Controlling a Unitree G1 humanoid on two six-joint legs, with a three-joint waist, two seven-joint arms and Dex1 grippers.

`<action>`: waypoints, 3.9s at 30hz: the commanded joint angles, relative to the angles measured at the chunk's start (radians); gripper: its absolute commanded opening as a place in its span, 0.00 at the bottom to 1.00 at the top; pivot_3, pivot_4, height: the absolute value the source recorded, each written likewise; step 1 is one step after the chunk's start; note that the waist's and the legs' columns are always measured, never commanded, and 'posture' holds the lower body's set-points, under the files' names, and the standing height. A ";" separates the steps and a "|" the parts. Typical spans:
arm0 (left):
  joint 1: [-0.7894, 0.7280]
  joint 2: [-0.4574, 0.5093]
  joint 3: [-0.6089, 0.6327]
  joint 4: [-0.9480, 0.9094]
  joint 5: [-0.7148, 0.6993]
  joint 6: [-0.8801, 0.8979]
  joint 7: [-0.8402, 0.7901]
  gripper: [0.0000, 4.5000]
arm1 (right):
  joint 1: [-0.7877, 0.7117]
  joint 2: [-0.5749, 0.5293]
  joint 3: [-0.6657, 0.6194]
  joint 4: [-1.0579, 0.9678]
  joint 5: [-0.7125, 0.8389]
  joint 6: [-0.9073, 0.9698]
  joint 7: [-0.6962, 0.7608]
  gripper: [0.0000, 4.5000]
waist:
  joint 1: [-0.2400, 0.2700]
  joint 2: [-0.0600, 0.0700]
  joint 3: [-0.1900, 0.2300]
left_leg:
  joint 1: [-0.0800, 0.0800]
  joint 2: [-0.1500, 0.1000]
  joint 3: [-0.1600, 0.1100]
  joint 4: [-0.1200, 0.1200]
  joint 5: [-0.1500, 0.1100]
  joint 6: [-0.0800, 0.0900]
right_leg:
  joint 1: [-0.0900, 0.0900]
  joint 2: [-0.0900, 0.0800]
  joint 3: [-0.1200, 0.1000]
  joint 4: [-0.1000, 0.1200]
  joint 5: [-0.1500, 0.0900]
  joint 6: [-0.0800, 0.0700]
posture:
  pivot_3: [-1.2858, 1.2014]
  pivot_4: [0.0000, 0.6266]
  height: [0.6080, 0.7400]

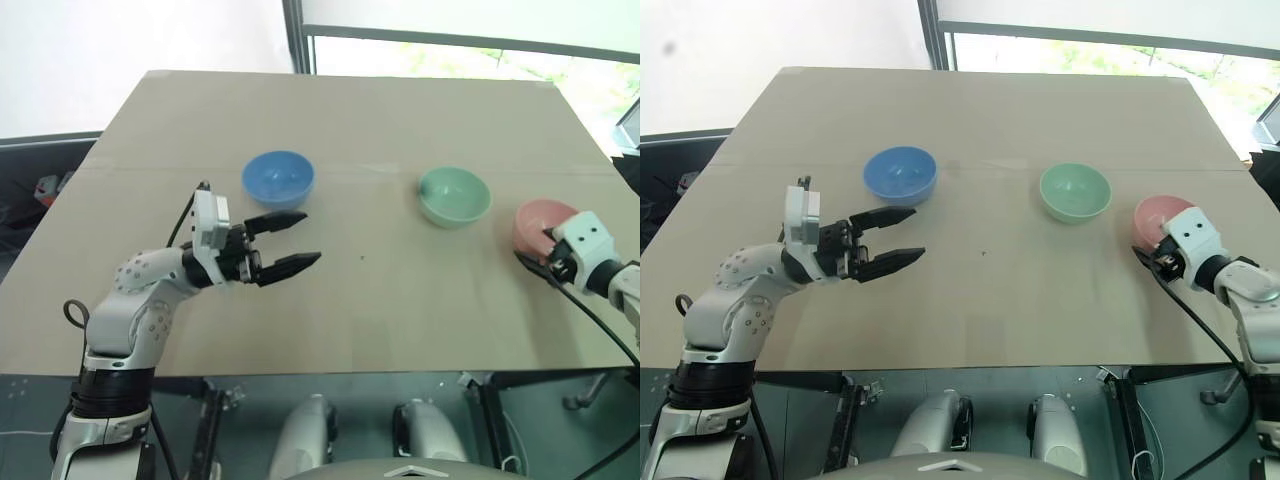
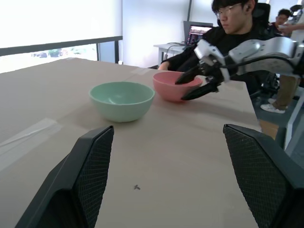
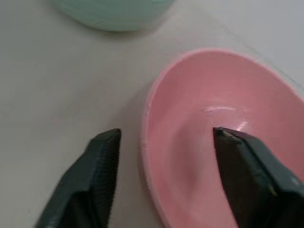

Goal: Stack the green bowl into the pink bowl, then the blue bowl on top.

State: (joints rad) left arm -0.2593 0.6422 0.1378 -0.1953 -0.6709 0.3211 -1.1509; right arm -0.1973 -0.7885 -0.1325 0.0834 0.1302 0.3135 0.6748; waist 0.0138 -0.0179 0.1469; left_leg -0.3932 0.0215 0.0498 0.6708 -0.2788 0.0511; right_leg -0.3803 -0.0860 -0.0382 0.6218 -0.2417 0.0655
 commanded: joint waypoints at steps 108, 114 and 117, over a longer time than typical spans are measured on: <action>-0.026 -0.080 -0.060 -0.111 0.414 0.152 0.644 0.87 | -0.174 0.217 0.186 -0.518 0.198 0.099 0.197 0.73 | 0.006 -0.002 0.000 | -0.003 0.000 -0.005 0.001 0.000 -0.001 | -0.002 -0.001 -0.005 0.002 0.000 0.000 | 0.52 0.24 1.00; -0.270 0.047 -0.315 0.101 0.677 0.160 0.583 0.87 | -0.100 0.177 0.112 -0.567 0.227 0.116 0.168 0.73 | 0.001 -0.002 0.000 | -0.003 -0.004 -0.003 0.001 0.000 -0.001 | -0.001 0.000 -0.003 0.003 0.000 0.000 | 0.52 0.24 1.00; -0.364 0.028 -0.419 0.244 0.785 0.098 0.576 0.87 | -0.081 0.167 0.097 -0.565 0.222 0.104 0.154 0.73 | -0.001 -0.002 0.000 | -0.004 -0.004 -0.003 0.000 0.000 -0.001 | -0.002 0.001 -0.004 0.003 0.000 0.000 | 0.52 0.24 1.00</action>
State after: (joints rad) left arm -0.5769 0.6716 -0.2288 -0.0119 0.0389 0.4744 -0.5726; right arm -0.2798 -0.6115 0.0013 -0.4422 0.3424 0.4329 0.8429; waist 0.0132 -0.0199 0.1471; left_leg -0.3976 0.0176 0.0477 0.6705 -0.2784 0.0504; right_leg -0.3832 -0.0849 -0.0414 0.6249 -0.2414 0.0659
